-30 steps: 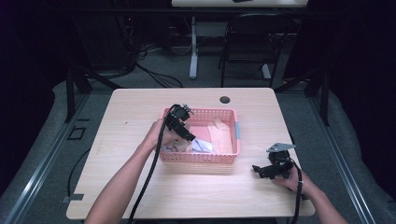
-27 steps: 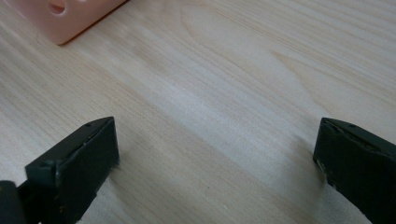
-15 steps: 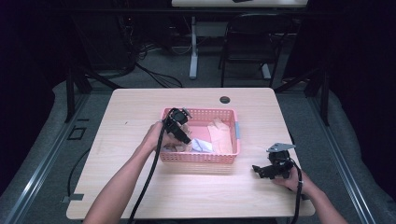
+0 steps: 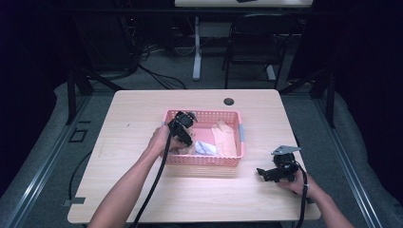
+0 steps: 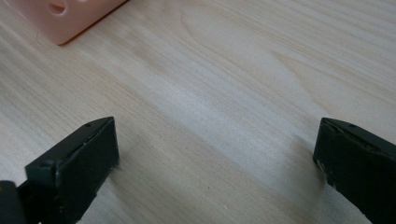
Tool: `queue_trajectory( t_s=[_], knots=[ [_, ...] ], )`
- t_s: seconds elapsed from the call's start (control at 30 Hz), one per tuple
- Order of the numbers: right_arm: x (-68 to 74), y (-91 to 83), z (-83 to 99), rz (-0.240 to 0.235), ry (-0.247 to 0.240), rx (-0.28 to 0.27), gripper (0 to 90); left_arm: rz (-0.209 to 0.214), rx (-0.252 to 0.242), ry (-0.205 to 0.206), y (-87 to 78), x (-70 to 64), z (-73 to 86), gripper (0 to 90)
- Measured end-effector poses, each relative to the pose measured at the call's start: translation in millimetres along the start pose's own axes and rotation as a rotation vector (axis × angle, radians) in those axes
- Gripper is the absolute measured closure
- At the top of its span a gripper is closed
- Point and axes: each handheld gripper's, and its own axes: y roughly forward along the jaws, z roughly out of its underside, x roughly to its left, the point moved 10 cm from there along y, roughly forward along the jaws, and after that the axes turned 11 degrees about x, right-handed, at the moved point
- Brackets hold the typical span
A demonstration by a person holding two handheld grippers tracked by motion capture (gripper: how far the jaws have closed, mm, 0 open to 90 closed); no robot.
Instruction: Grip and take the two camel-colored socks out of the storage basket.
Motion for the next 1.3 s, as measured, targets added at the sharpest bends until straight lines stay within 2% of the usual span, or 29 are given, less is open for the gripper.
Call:
queue_trajectory(
  t_s=[0.03,0.13,0.17,0.2,0.27,0.4,0.67,0.73,0.77,0.93,0.97,1.3],
  knots=[
    [0.0,0.0,0.0,0.0,0.0,0.0,0.0,-0.01,0.012,-0.004,1.2,1.1,0.2,46.2],
    [0.0,0.0,0.0,0.0,0.0,0.0,0.0,-0.016,0.009,-0.015,2.3,1.4,-0.8,49.6],
    [-0.1,-0.1,0.3,0.0,-0.002,0.002,0.0,-0.02,0.014,-0.012,2.5,1.9,-0.4,52.6],
    [0.0,0.0,0.0,0.0,0.0,0.0,0.0,-0.02,0.019,-0.011,3.3,1.6,0.2,61.1],
    [-0.1,-0.1,0.3,0.0,-0.002,0.002,0.0,-0.017,0.022,-0.006,3.4,1.6,0.8,69.3],
    [0.0,-0.1,0.2,-0.001,-0.002,0.002,0.0,-0.006,0.008,0.0,0.5,0.4,0.9,78.5],
    [-0.1,-0.1,0.2,-0.001,-0.002,0.002,0.0,0.032,-0.061,0.0,-18.8,1.2,2.2,80.2],
    [0.0,-0.2,0.3,-0.001,-0.002,0.003,0.0,0.035,-0.073,-0.004,-25.5,2.3,2.8,80.2],
    [0.1,0.0,0.0,-0.001,0.0,0.0,0.0,0.025,-0.098,-0.009,-34.1,5.1,2.6,80.1],
    [0.0,0.0,0.0,-0.001,0.0,0.0,0.0,0.037,-0.131,-0.019,-49.4,8.6,2.3,80.0],
    [0.0,0.0,0.0,-0.001,0.0,0.0,0.0,0.037,-0.148,-0.023,-57.7,10.9,1.4,80.0],
    [0.0,0.0,0.0,-0.001,0.0,0.0,0.0,0.061,-0.212,-0.033,-83.4,15.7,-2.2,80.1]
  ],
)
